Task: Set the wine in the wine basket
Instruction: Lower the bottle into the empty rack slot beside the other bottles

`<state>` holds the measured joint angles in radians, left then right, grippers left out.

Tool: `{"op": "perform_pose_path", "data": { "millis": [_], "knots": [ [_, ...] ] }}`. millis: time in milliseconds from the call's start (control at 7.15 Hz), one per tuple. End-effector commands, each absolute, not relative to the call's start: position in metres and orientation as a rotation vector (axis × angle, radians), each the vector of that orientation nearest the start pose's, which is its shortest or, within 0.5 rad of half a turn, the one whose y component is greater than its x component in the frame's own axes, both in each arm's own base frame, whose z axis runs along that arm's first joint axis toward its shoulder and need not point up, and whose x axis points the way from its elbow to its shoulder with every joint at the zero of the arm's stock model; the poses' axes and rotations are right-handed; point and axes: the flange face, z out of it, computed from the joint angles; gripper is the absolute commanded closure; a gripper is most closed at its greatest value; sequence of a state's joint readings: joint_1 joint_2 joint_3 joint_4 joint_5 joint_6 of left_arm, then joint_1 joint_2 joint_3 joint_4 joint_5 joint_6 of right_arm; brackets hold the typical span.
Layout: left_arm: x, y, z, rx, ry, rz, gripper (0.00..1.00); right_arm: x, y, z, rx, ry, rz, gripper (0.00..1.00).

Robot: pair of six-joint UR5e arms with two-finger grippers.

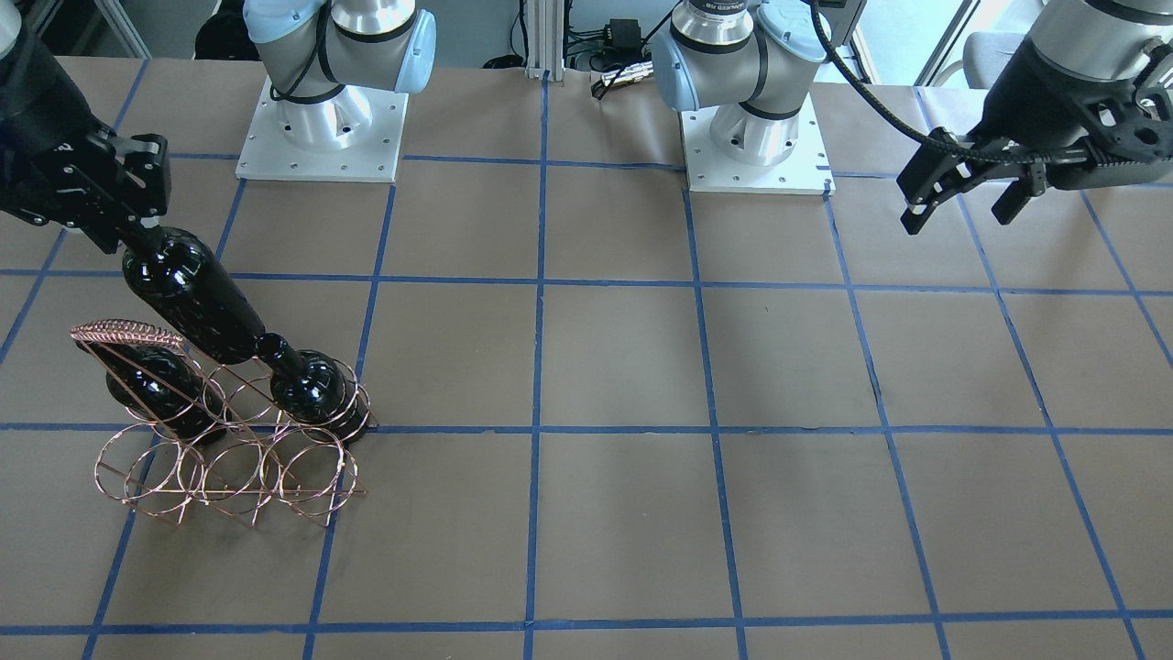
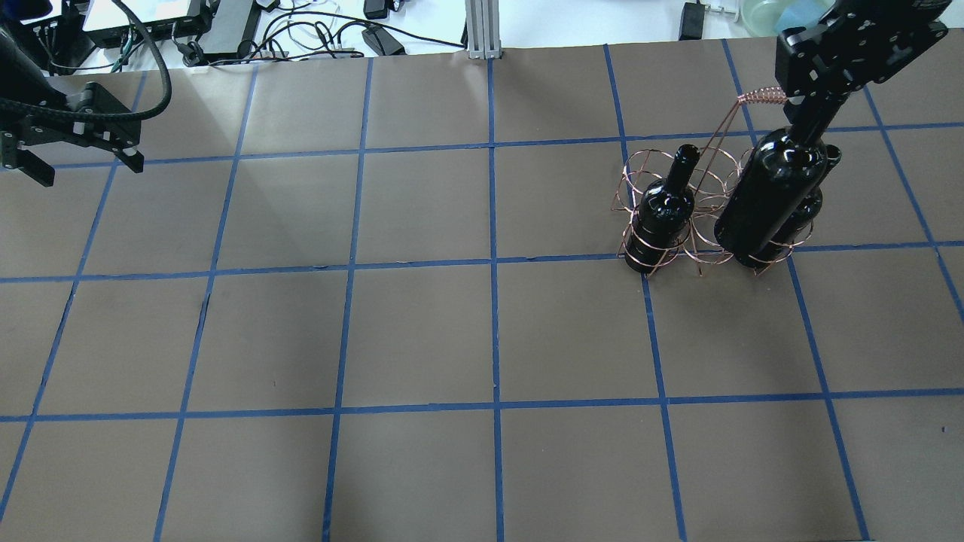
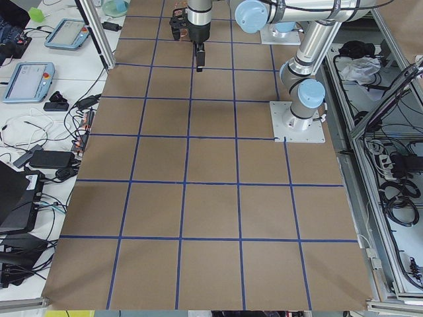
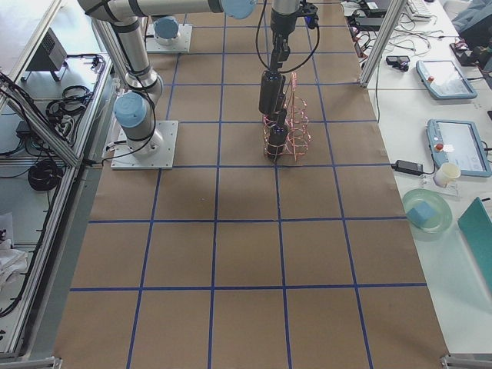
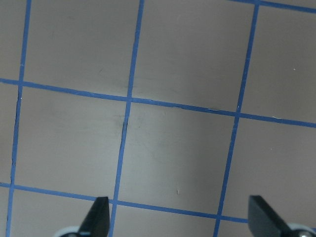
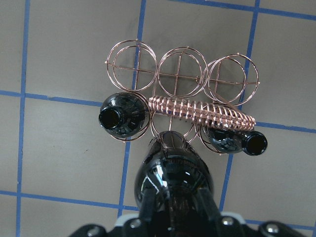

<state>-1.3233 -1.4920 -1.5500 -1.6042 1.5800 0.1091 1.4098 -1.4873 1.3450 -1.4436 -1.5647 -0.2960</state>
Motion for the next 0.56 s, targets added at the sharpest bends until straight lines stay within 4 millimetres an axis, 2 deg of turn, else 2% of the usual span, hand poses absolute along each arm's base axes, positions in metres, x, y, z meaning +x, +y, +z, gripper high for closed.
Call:
{"op": "perform_pose_path", "data": {
  "millis": [0,140,420],
  "knots": [
    [-0.071,-0.473,0.533,-0.144,3.129,-0.091,0.00,0.045,-0.558,0.531,-0.215,3.137,-0.065,1.00],
    [-0.080,-0.476,0.526,-0.149,3.133,-0.065,0.00,0.044,-0.561,0.530,-0.234,3.139,-0.081,1.00],
    [-0.101,-0.459,0.539,-0.085,3.129,-0.093,0.00,0.044,-0.564,0.524,-0.232,3.139,-0.087,1.00]
  ]
}}
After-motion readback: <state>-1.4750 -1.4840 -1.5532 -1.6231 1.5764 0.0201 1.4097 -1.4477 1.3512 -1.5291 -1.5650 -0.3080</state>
